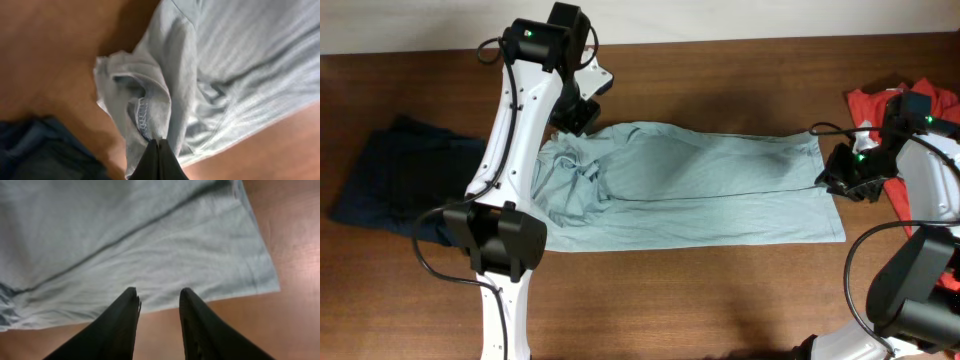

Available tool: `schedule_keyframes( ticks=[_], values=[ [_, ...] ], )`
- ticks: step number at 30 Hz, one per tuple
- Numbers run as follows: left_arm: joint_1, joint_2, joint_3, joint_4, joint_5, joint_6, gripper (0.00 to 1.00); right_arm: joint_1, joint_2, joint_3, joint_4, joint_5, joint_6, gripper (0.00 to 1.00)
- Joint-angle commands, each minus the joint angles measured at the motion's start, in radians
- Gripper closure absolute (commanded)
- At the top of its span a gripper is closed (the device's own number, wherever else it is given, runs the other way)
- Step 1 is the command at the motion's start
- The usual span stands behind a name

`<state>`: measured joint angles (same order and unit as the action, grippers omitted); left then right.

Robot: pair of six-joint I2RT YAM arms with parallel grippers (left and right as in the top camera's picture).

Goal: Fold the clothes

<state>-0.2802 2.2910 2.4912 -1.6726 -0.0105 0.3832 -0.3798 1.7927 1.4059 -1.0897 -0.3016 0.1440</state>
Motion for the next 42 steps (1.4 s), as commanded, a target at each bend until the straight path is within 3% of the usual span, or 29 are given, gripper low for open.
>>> schedule_keyframes(
  ticks=[1, 10, 14, 18, 29, 36, 40, 42],
  values=[
    [0.003, -0.031, 0.013, -0.015, 0.035, 0.023, 1.0, 0.001, 0.006, -0.002, 0.053, -0.083, -0.04, 0.69],
    [0.001, -0.031, 0.013, -0.015, 0.049, 0.024, 0.99, 0.025, 0.08, -0.002, 0.272, -0.111, -0.008, 0.54],
    [0.001, -0.031, 0.013, -0.015, 0.049, 0.024, 1.0, 0.047, 0.161, -0.002, 0.364, -0.112, 0.04, 0.54],
    [0.001, -0.031, 0.013, -0.015, 0.048, 0.024, 0.99, 0.063, 0.242, -0.002, 0.428, -0.113, 0.098, 0.61],
    [0.001, -0.031, 0.013, -0.008, 0.048, 0.024, 0.99, 0.064, 0.307, -0.002, 0.497, -0.105, 0.127, 0.61],
    [0.001, -0.031, 0.013, -0.008, 0.048, 0.024, 0.99, 0.064, 0.307, -0.002, 0.554, -0.102, 0.127, 0.74],
    [0.001, -0.031, 0.013, -0.009, 0.048, 0.024, 0.99, 0.064, 0.306, -0.002, 0.55, -0.102, 0.127, 0.93],
    [0.001, -0.031, 0.013, -0.014, 0.048, 0.024, 0.99, 0.064, 0.303, -0.001, 0.533, -0.103, 0.127, 0.96]
  ],
)
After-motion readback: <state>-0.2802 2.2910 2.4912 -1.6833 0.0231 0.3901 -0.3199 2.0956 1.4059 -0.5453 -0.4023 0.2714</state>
